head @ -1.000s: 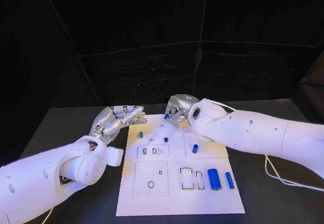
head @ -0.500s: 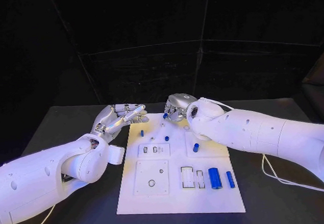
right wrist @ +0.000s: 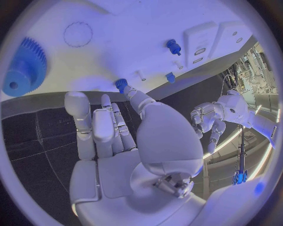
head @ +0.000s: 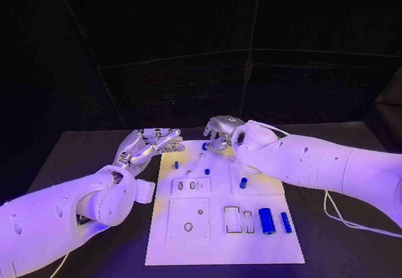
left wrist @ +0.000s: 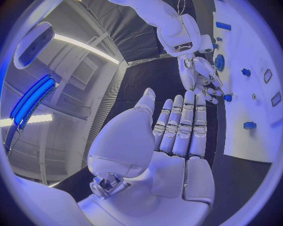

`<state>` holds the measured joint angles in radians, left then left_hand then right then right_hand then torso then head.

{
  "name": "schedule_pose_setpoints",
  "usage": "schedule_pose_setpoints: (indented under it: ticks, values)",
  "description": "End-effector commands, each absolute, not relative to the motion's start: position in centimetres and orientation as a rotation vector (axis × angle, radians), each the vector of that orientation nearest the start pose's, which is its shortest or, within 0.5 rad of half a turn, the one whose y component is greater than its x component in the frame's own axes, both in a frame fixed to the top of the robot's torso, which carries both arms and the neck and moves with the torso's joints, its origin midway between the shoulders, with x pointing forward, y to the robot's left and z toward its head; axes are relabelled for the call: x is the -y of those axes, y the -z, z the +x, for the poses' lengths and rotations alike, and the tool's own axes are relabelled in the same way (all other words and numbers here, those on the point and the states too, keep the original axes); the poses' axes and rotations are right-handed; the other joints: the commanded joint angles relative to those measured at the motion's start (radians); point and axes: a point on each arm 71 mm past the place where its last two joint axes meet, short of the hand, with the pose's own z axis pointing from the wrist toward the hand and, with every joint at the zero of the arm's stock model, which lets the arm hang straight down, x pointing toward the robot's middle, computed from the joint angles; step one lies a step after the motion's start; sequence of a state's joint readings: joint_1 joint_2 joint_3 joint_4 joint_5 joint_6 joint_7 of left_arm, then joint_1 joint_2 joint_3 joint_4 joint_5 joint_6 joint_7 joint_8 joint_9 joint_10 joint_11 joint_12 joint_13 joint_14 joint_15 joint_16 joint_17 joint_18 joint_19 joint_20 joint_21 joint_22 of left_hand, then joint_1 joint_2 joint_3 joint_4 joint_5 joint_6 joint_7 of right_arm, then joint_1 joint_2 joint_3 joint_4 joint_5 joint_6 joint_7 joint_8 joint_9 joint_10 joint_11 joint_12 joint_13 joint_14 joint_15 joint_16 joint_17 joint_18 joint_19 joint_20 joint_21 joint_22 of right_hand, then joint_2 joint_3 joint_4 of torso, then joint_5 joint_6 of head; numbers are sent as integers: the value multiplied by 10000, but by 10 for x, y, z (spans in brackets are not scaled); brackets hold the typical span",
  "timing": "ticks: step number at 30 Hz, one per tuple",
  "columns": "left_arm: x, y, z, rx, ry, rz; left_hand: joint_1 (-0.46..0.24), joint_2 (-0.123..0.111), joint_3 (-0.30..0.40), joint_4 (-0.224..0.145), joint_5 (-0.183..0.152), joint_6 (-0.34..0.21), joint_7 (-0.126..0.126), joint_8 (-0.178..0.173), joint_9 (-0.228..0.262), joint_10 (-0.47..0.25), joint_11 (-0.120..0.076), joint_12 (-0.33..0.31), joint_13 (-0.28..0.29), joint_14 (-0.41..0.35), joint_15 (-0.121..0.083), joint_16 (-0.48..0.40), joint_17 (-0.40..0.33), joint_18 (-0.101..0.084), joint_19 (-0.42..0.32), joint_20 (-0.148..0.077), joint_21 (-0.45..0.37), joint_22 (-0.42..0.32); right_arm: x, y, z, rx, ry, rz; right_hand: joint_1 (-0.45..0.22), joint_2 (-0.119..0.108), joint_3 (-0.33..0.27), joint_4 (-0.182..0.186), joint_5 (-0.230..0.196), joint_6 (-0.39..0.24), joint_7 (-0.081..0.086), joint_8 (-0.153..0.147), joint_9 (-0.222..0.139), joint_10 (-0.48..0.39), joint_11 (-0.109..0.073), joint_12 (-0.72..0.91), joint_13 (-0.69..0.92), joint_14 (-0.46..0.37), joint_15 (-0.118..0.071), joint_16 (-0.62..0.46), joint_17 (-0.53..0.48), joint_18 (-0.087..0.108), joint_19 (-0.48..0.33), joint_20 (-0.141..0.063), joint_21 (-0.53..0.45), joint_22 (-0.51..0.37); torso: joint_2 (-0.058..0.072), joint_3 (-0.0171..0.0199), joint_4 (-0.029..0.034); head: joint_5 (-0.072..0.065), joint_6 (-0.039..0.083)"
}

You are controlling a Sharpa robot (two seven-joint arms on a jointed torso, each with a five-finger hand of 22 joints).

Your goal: Assemble the parts on the task board

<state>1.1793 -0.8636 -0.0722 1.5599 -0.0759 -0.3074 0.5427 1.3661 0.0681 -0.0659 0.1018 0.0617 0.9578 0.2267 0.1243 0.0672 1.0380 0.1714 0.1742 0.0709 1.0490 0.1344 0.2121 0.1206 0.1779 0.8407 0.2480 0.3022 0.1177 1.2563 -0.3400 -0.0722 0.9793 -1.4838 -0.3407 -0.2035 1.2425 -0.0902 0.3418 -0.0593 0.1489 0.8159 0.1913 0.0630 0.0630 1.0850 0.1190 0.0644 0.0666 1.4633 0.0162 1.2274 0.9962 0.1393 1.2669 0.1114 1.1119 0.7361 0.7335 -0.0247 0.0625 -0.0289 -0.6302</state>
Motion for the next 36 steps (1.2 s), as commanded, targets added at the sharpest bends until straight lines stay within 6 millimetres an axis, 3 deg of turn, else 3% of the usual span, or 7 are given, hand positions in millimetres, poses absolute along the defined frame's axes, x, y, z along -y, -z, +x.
schedule_pose_setpoints:
  ticks: [1,9,15,24,26,29,36]
  values:
    - [-207,183,473,-13568,16303,-9530,108,13,14,-60,5,72,1,-57,-15,58,-4,-44,-9,59,-16,-42,17,67,74,1,-64,-8,95,183,574,-15972,-4901,-1097,48,-101,-200,62,-49,-378,19,-3,12,-252,18,74,-2,106,78,-49,-94,46,-41,105,-47,-78,-1,4,-6,0,-8]
    - [-208,183,473,-13574,16275,-9543,108,13,14,-60,5,72,1,-57,-15,58,-4,-44,-9,59,-16,-42,17,67,74,1,-64,-8,103,180,570,-15734,-5026,-981,262,-6,-473,211,107,152,40,210,122,-242,32,321,42,85,97,-43,-161,60,-49,158,-3,-48,-6,5,-5,-13,24]
    - [-213,183,473,-13549,16189,-9570,103,11,10,-65,4,75,1,-62,-16,57,-3,-50,-11,59,-16,-47,17,67,76,1,-68,-12,137,168,562,-15498,-5174,-415,452,110,-459,348,469,774,-58,473,206,869,-185,1038,279,226,-51,361,378,-23,234,54,429,564,-16,20,-74,0,74]
    - [-217,183,473,-13513,16105,-9592,100,12,8,-67,3,76,-1,-65,-16,57,-4,-54,-12,59,-15,-50,17,67,77,1,-70,-14,191,163,553,-16743,-5112,749,-12,-528,-1399,983,956,884,-459,438,141,2602,-661,2991,1701,471,-437,1252,1640,-256,780,-348,1330,1945,-35,75,-248,42,140]
    - [-218,183,473,-13511,16098,-9595,100,12,8,-67,3,76,-1,-65,-16,57,-4,-54,-12,59,-15,-50,17,67,77,1,-70,-14,202,165,551,-17061,-5023,925,222,-497,-1986,1268,1146,842,-451,427,119,2002,-744,4094,2865,497,-446,1518,2000,-307,874,-405,1586,2317,-38,91,-282,39,147]
    - [-217,183,474,-13515,16100,-9594,100,12,8,-67,3,76,-1,-65,-16,57,-4,-54,-12,59,-15,-50,17,67,77,1,-70,-14,212,166,551,-17403,-4874,1062,415,-353,-2799,1784,1229,661,-453,382,97,1719,-605,6246,5019,574,-358,1924,2655,-396,1027,-353,1959,2927,-41,121,-303,38,157]
    - [-217,184,475,-13531,16106,-9593,100,12,8,-67,3,76,-1,-65,-16,57,-4,-54,-12,59,-15,-50,17,67,77,1,-70,-14,220,172,553,-18023,-4660,1034,1087,-184,-3666,2447,1191,480,-315,457,100,1733,-500,9530,8607,676,-274,2420,3522,-489,1117,-207,2352,3525,-21,110,-253,-1,121]
